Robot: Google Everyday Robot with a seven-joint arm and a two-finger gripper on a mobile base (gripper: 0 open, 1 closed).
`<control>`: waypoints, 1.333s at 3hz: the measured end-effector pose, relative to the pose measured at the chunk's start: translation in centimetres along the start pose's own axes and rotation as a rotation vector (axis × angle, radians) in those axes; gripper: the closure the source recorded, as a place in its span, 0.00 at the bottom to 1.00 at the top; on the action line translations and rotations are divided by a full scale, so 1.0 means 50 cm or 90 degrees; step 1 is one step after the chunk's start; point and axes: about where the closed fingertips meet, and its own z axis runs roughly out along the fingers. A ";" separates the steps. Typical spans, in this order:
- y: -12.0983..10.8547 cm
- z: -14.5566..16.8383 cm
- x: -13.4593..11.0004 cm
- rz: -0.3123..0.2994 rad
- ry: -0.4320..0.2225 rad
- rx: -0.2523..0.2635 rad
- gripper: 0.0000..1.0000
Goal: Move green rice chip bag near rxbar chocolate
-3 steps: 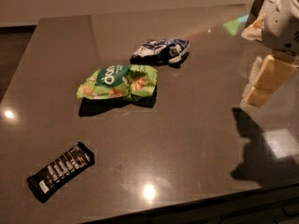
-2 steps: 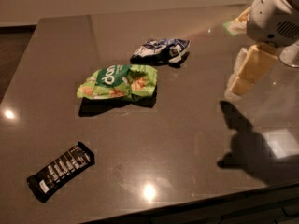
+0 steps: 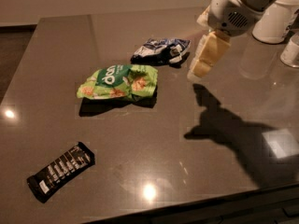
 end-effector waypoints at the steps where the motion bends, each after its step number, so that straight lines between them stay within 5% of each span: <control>1: -0.027 0.059 -0.046 0.004 -0.021 -0.017 0.00; 4: -0.007 0.242 -0.146 -0.028 -0.040 -0.082 0.00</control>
Offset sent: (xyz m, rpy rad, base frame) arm 0.0635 0.0902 -0.0486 0.0907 0.0758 0.0659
